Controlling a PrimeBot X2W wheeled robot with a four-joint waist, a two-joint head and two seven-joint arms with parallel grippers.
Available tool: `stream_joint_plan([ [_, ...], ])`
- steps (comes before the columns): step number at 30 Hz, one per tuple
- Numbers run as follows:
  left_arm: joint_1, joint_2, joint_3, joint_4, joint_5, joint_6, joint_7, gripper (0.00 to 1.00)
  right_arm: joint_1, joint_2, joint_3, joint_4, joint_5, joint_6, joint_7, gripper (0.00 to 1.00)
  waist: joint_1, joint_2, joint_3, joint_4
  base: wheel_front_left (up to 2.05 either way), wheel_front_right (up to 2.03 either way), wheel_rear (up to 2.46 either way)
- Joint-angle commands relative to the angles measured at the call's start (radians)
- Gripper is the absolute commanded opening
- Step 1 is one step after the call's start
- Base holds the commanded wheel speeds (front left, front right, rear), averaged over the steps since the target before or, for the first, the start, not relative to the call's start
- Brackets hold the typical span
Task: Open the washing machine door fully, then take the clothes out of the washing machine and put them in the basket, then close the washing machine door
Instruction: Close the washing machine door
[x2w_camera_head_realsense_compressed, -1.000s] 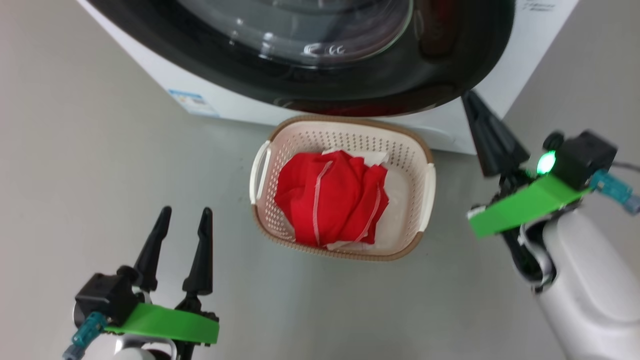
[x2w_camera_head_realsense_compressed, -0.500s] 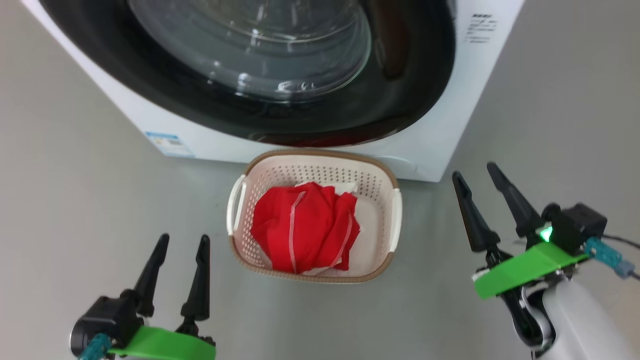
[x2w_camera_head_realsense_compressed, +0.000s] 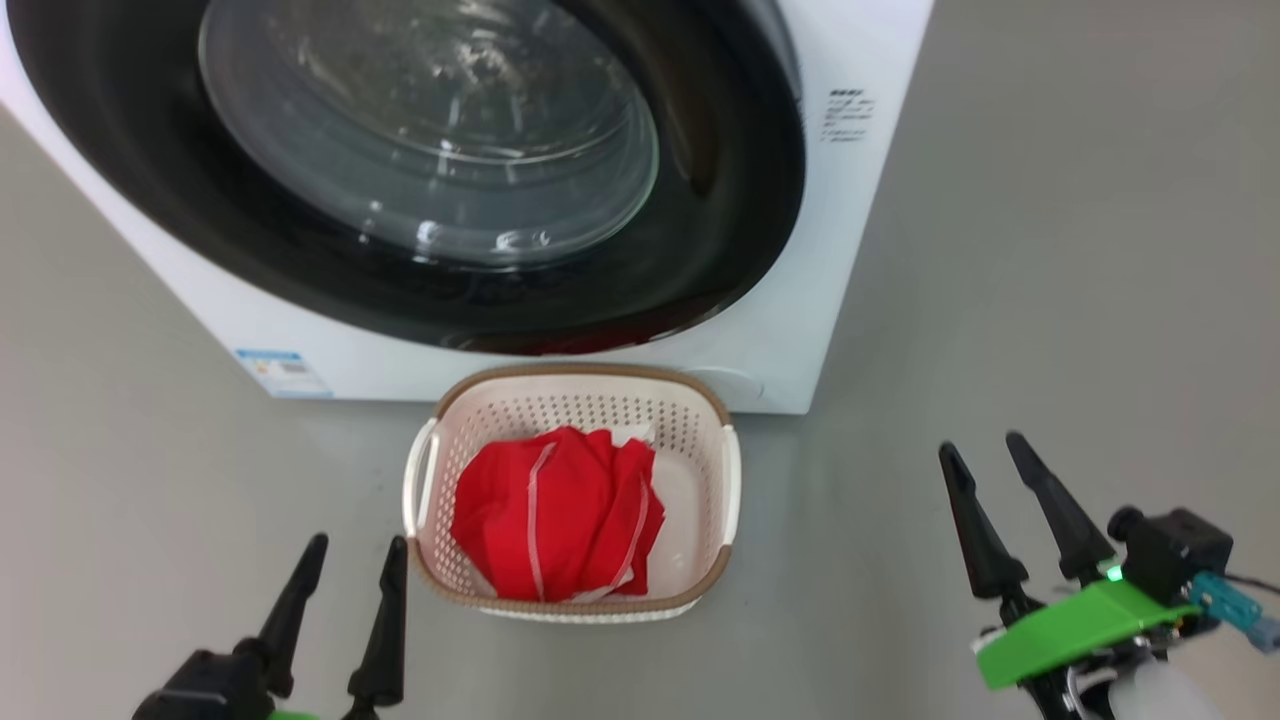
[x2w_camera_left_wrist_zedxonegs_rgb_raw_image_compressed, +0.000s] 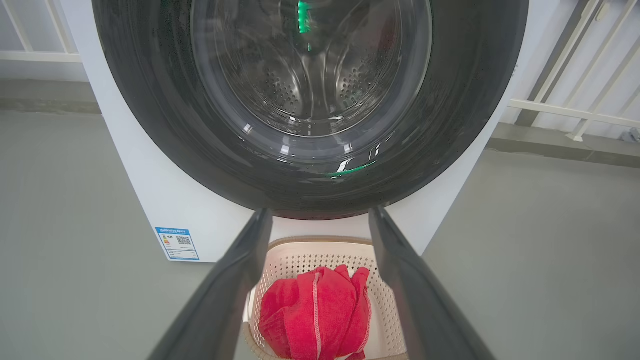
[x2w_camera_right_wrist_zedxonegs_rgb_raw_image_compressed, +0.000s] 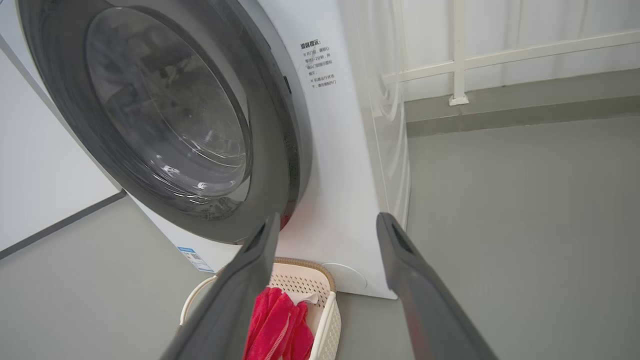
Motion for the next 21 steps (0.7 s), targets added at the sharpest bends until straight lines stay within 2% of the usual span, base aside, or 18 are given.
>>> stream_joint_plan([
  [1, 0.009, 0.023, 0.036, -0.026, -0.006, -0.006, -0.012, 1.0, 0.018, 0.001, 0.011, -0.027, -0.009, -0.001, -0.006, 1.0, 0.0, 0.0, -0.035, -0.031, 0.0, 0.0, 0.0],
  [21, 0.109, 0.045, 0.053, -0.028, -0.014, -0.006, -0.012, 1.0, 0.204, -0.005, -0.053, -0.057, -0.013, -0.001, -0.006, 1.0, 0.0, 0.0, -0.128, -0.117, 0.0, 0.0, 0.0],
])
